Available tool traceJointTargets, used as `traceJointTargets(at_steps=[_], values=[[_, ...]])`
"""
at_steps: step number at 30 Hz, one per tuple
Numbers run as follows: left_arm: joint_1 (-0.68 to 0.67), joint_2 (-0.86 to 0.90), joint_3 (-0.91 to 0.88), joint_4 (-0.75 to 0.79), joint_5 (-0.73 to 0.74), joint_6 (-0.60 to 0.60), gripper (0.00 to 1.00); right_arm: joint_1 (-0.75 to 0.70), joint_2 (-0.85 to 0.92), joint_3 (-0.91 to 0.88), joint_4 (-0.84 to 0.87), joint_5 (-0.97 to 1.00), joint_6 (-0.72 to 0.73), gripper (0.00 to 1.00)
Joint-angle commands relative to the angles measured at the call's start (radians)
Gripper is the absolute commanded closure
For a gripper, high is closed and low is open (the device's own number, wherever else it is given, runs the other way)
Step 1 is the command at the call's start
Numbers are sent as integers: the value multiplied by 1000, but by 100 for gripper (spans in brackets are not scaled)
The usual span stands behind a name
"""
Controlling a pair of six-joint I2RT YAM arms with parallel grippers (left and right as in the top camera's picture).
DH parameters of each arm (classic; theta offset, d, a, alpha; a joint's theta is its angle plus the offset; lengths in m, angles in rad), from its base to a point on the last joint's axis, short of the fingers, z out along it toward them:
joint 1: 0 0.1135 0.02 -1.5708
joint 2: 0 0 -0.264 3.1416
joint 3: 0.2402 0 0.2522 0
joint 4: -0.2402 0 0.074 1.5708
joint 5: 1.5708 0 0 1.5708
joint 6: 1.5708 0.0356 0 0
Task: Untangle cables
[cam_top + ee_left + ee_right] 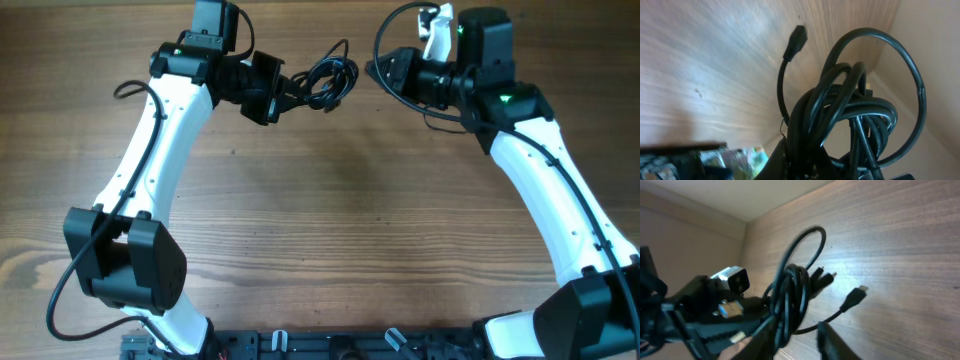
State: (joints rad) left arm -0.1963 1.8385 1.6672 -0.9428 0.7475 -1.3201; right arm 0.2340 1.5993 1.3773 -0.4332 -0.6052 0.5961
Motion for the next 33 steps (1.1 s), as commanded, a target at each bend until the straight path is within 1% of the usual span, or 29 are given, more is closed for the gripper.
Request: traceJointTargets(at_steps=[1,2,6,8,10,15,21,25,30,33], values=[[-3,-10,12,3,120,-117,96,32,0,16,-21,17,-30,63],[-3,-10,12,3,127,-132,96,37,0,16,-25,24,-30,61],[-3,-10,12,4,179,-132,96,38,0,16,-25,23,-31,55],[-3,-10,12,4,224,-165,96,38,0,16,-25,24,-32,51],[2,-10,12,14,279,-225,96,38,0,16,-25,23,-31,47],[34,-10,12,72,386,-312,96,38,0,16,-29,23,-32,44],[67,-10,12,72,397,-311,96,38,0,16,-32,24,-33,43],[64,-10,12,72,367,-237,96,38,0,16,-24,24,-41,43],[63,-10,12,71,258,-43,96,38,0,16,-24,24,-47,43],[63,-10,12,71,222,27,96,38,0,16,-23,24,-46,43]])
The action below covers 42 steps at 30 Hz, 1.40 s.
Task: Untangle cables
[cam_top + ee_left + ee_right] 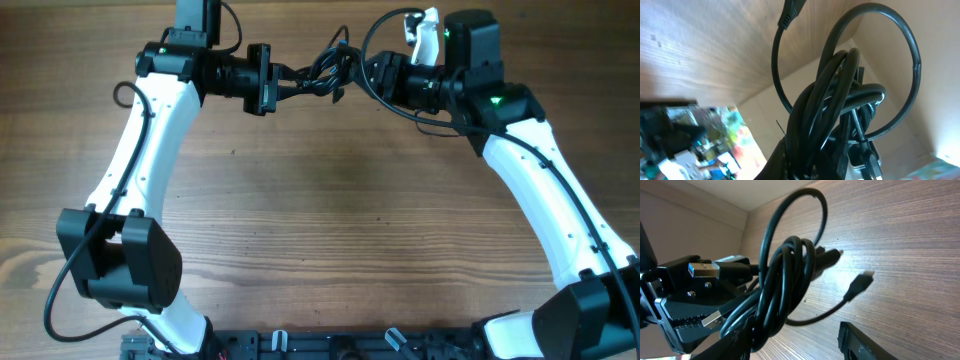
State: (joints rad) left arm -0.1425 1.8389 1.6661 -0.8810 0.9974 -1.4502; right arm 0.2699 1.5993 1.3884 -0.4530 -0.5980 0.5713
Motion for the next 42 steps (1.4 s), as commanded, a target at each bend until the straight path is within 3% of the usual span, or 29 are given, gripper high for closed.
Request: traceJointTargets(at_steps=[1,4,7,10,12,14,16,21,24,31,37,42], values=[[9,-10,13,9,-43,180,96,2,0,5,-3,17,-21,43],[9,-10,13,9,-143,330,96,2,0,5,-5,17,-22,43],[3,-10,13,5,-292,611,96,2,0,5,-16,21,-23,43],[-12,-10,13,8,-457,728,96,2,0,5,-19,24,-43,43],[-29,-10,13,39,-553,870,96,2,0,5,-19,32,-55,43],[-43,-10,13,77,-557,1016,96,2,0,5,-18,32,-72,43],[-52,-10,13,103,-557,1080,96,2,0,5,-19,32,-79,45],[-69,-10,13,136,-546,1220,96,2,0,5,-21,40,-102,65],[-70,-10,13,153,-546,1223,96,3,0,5,-27,40,-105,67],[-71,-10,13,148,-545,1035,96,55,33,5,-55,67,-102,71],[-78,-10,13,117,-539,958,96,122,54,5,-42,117,-95,96],[-78,-10,13,99,-536,914,96,139,58,5,-50,158,-71,96]])
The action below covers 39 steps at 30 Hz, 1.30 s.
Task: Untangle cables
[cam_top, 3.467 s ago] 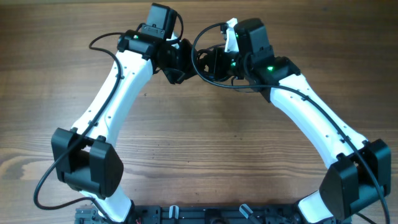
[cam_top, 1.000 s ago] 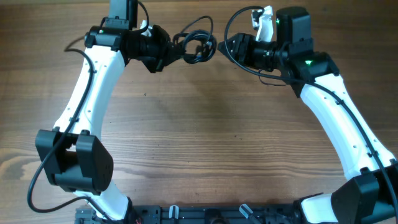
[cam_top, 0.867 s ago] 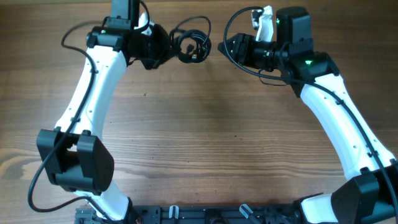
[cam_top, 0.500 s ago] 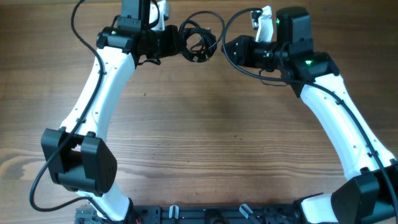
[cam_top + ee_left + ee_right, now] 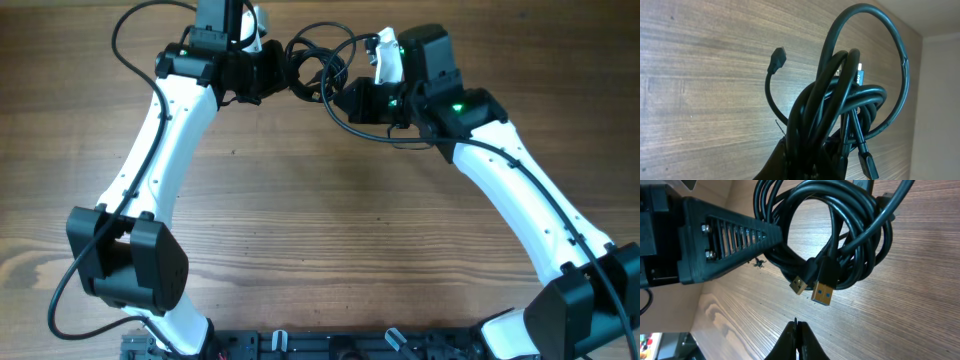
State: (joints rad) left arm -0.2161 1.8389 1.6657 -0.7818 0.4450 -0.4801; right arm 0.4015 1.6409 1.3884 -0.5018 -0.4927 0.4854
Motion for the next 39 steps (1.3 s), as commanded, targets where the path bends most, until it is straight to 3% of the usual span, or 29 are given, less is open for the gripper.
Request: traceJointTargets(at_steps=[1,24,31,39], values=[[-5,-10,14,0,24,-56,96,8,19,5,-1,56,14,96],[-44,-10,14,-18,88,5,96,9,65,5,71,58,3,96],[-43,-10,14,-11,-16,-114,96,16,64,5,75,-59,-15,96],[-48,-10,14,-17,-8,-113,96,95,65,5,52,50,-21,96]])
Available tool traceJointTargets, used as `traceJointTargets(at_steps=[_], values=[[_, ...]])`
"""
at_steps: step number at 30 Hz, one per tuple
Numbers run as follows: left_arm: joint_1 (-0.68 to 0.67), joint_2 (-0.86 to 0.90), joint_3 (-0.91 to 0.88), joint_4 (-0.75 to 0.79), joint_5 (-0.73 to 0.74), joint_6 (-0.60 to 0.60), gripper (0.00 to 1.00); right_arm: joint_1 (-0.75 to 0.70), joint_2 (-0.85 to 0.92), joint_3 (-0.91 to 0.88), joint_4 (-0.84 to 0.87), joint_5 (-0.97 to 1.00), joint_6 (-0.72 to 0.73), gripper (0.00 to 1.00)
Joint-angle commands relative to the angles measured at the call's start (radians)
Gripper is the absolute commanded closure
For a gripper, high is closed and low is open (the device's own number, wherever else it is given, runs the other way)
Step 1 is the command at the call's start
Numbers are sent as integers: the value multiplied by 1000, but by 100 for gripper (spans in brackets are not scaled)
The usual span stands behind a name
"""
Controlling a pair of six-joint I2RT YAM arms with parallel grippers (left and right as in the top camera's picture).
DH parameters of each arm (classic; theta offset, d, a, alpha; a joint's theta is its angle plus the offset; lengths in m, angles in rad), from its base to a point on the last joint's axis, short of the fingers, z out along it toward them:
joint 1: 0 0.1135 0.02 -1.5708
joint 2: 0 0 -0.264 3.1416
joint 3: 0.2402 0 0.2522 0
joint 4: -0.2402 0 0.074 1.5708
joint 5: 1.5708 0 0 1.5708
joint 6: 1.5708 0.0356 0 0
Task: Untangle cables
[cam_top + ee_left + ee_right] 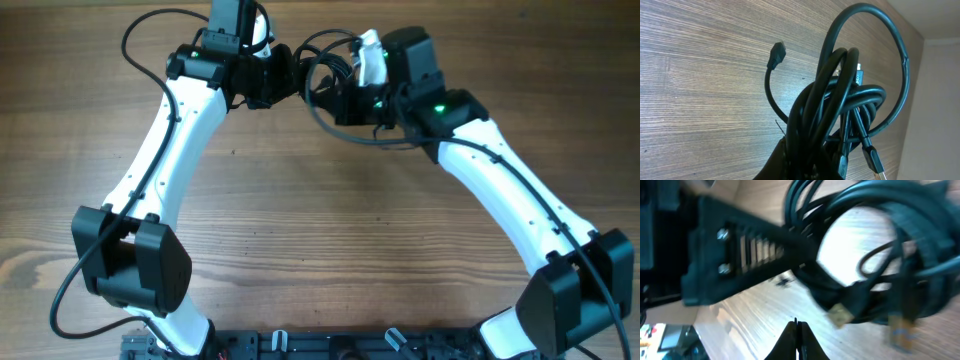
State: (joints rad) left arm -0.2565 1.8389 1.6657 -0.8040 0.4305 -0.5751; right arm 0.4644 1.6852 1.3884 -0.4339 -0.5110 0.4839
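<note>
A tangled bundle of black cables [322, 68] hangs over the back of the wooden table. My left gripper [285, 82] is shut on its lower part, as the left wrist view shows [812, 157]. One big loop [900, 60] stands up from the bundle. A thin end with a small plug [776, 54] sticks out to the left, and a USB plug [872, 160] dangles low. My right gripper [328, 98] sits just right of the bundle. Its fingers [796, 330] are shut with nothing between them. It points under the blurred cables [880, 240] and their USB plugs [842, 314].
The wooden table [320, 230] lies below both arms. The back wall [940, 100] stands close behind the bundle. My left gripper's slotted black finger [740, 255] fills the upper left of the right wrist view. A black rail [340, 345] runs along the front edge.
My right gripper has moved a little left, nearer the bundle, which now looks larger and blurred in its view. It stays shut and empty. My left gripper still holds the bundle.
First my left gripper held the bundle at the back of the table while the right gripper stood open well to its right. Then the right gripper, still open, was beside the bundle. Later both arms were further left with the right gripper shut and empty. Now it is closer still.
</note>
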Motion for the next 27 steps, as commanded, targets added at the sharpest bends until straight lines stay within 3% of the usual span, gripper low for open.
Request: traceJointTargets(at_steps=[1,11,27], values=[[-8,-10,14,3,7,-18,96,39,24,5,-23,98,-12,96],[-8,-10,14,-23,7,-16,96,49,33,5,-55,334,47,96],[-35,-10,14,-43,120,75,96,48,45,5,20,444,58,96]])
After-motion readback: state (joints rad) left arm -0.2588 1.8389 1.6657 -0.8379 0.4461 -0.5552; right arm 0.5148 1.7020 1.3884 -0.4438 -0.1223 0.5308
